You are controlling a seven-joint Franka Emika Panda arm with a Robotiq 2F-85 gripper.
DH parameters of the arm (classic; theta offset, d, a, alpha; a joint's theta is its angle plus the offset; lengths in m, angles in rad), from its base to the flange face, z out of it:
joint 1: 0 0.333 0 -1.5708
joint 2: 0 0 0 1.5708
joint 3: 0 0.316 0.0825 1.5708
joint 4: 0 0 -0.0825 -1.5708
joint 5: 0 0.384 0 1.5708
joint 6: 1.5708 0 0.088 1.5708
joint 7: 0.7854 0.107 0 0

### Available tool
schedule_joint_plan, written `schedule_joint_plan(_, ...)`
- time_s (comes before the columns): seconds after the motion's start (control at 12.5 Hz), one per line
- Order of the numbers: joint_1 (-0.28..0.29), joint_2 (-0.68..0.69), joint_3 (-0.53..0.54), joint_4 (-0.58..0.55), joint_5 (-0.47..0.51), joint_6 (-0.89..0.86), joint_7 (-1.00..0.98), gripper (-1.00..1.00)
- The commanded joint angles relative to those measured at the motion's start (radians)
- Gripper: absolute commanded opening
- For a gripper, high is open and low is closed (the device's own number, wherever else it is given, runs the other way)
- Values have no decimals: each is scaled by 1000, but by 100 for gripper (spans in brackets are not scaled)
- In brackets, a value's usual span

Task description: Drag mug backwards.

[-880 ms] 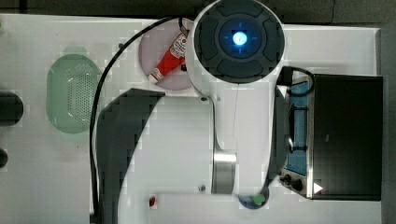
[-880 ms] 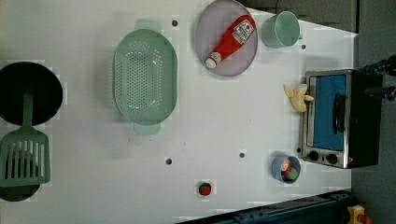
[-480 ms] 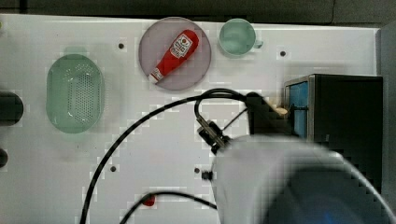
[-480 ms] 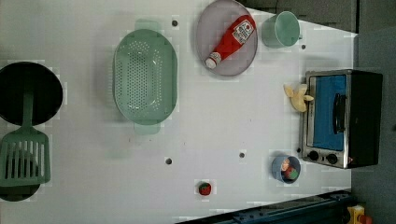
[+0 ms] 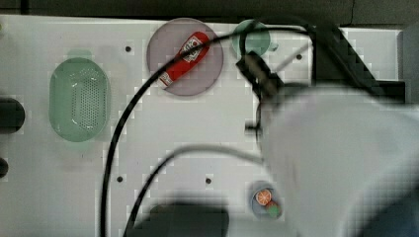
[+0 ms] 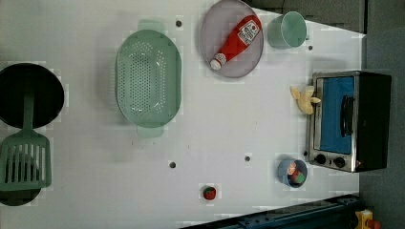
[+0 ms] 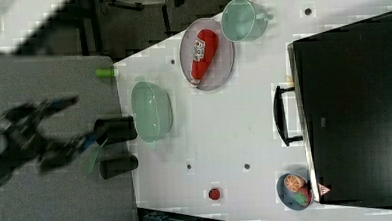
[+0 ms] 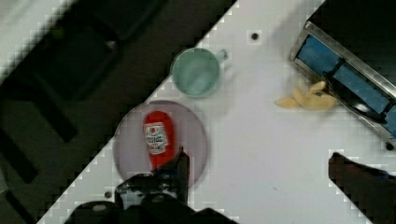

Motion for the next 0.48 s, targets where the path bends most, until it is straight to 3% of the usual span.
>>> schedule_joint_plan(0.08,4,246,-15,-39,12,96,-1,100)
schedule_joint_plan(0.32,0,441,-36,84,12,224,34,100)
schedule_joint_plan(0.48,-1,565,-54,175,14,233,184,100)
